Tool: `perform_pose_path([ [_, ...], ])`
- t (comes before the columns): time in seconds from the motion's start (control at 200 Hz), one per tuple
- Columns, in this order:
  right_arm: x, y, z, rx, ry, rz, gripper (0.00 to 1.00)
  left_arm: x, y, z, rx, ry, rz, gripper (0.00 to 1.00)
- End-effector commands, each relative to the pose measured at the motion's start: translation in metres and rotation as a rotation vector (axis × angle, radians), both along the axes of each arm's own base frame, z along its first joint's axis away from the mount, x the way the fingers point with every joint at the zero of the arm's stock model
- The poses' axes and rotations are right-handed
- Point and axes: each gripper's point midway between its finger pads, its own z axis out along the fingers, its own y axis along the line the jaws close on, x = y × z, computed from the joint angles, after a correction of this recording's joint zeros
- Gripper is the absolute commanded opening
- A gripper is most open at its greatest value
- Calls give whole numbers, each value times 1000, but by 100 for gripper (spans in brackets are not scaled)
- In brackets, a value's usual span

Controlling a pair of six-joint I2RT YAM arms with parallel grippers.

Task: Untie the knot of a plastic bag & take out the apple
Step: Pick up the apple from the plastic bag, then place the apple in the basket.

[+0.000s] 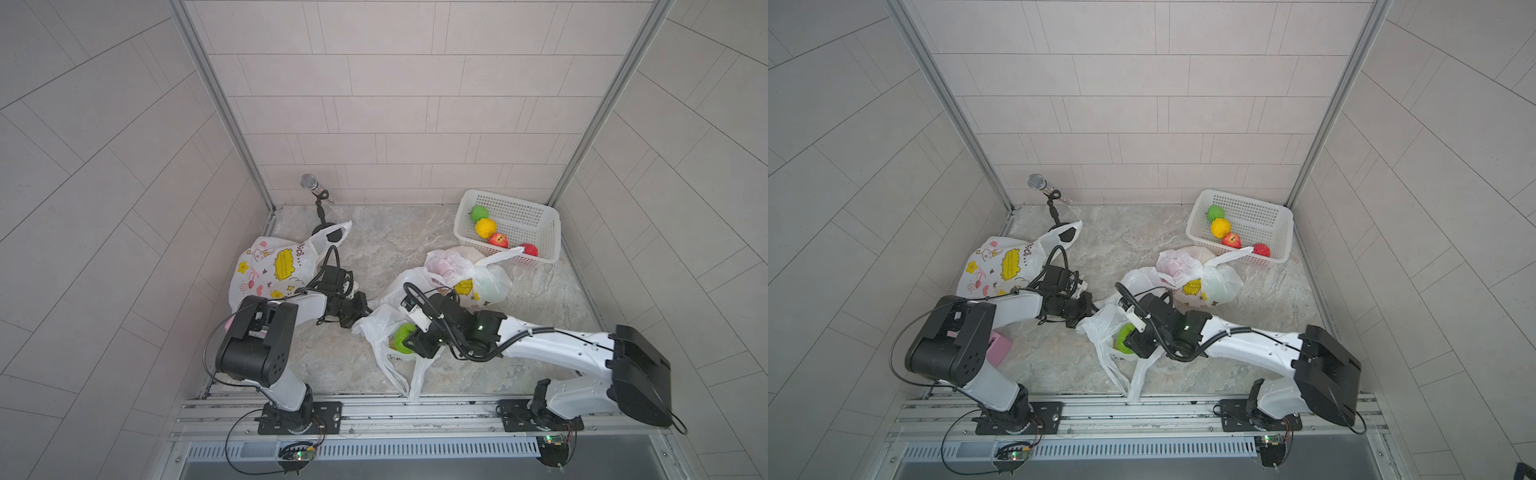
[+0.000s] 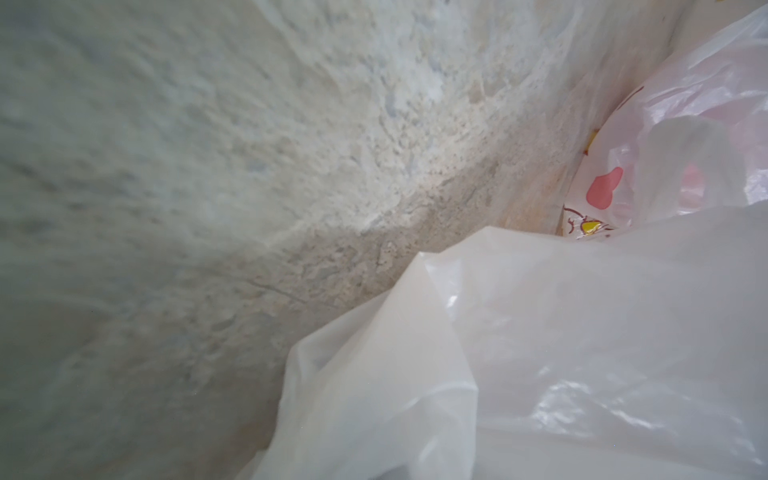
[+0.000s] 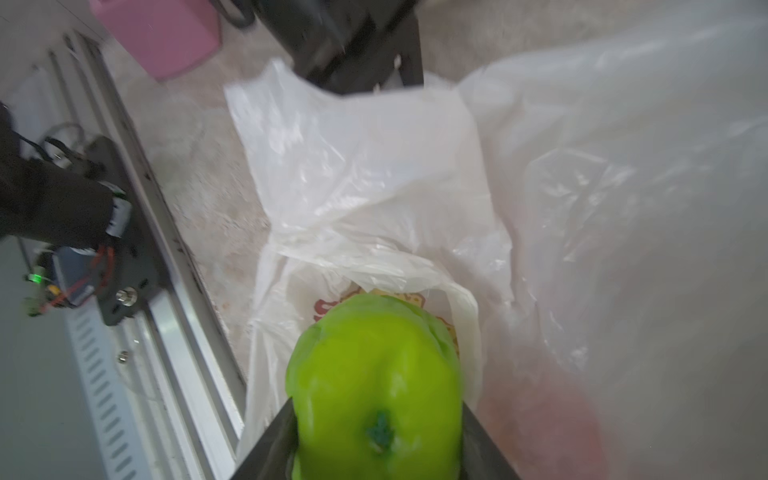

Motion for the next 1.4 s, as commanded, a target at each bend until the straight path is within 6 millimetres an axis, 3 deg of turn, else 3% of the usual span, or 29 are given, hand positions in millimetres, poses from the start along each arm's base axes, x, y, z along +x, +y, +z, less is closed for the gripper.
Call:
perform_pose_path([
  [0.0, 17, -10, 65, 180, -48, -101, 10, 3, 1, 11, 22, -44, -26, 1],
  [0.095, 35, -33, 111, 275, -127, -206, 8, 2, 3, 12, 36, -50, -29, 1],
  [0.175, 72, -86, 133, 257, -211, -437, 5, 2, 3, 14, 33, -57, -32, 1],
  [0.2, 87, -110, 134, 233, -224, -550, 0, 2, 3, 14, 33, -60, -32, 1],
  [0.3, 138, -204, 131, 201, -232, -902, 0, 1, 0, 19, 5, -78, -33, 1],
  [0.4, 176, -274, 124, 189, -214, -1115, 0, 3, -3, 25, -30, -97, -23, 1],
  [0.495, 215, -325, 114, 134, -190, -1244, 0, 3, -3, 29, -31, -111, -22, 1],
  [0.58, 250, -351, 102, 91, -158, -1289, 0, 4, -3, 31, -35, -119, -22, 1],
  [0.715, 304, -373, 81, 28, -118, -1313, 2, 4, -4, 32, -43, -119, -20, 1],
  [0.806, 328, -390, 63, -62, -84, -1352, 20, 4, -4, 32, -44, -121, -18, 1],
  [0.911, 341, -401, 43, -203, 42, -1358, 52, 3, -3, 33, -40, -122, -19, 1],
  [0.966, 340, -399, 39, -258, 114, -1322, 66, -1, -2, 29, -34, -113, -24, 1],
  [1.056, 333, -392, 36, -273, 182, -1283, 75, -5, -2, 20, -37, -92, -16, 1],
  [1.101, 329, -387, 36, -250, 188, -1266, 84, -5, -3, 17, -49, -83, -13, 1],
  [1.231, 310, -379, 55, -192, 137, -1256, 89, -3, -4, 19, -57, -82, -5, 1],
  [1.321, 284, -353, 82, -127, 95, -1179, 88, -5, 0, 23, -29, -95, 0, 1],
  [1.396, 256, -307, 100, -19, 45, -1041, 88, -4, 3, 27, -15, -104, 11, 1],
])
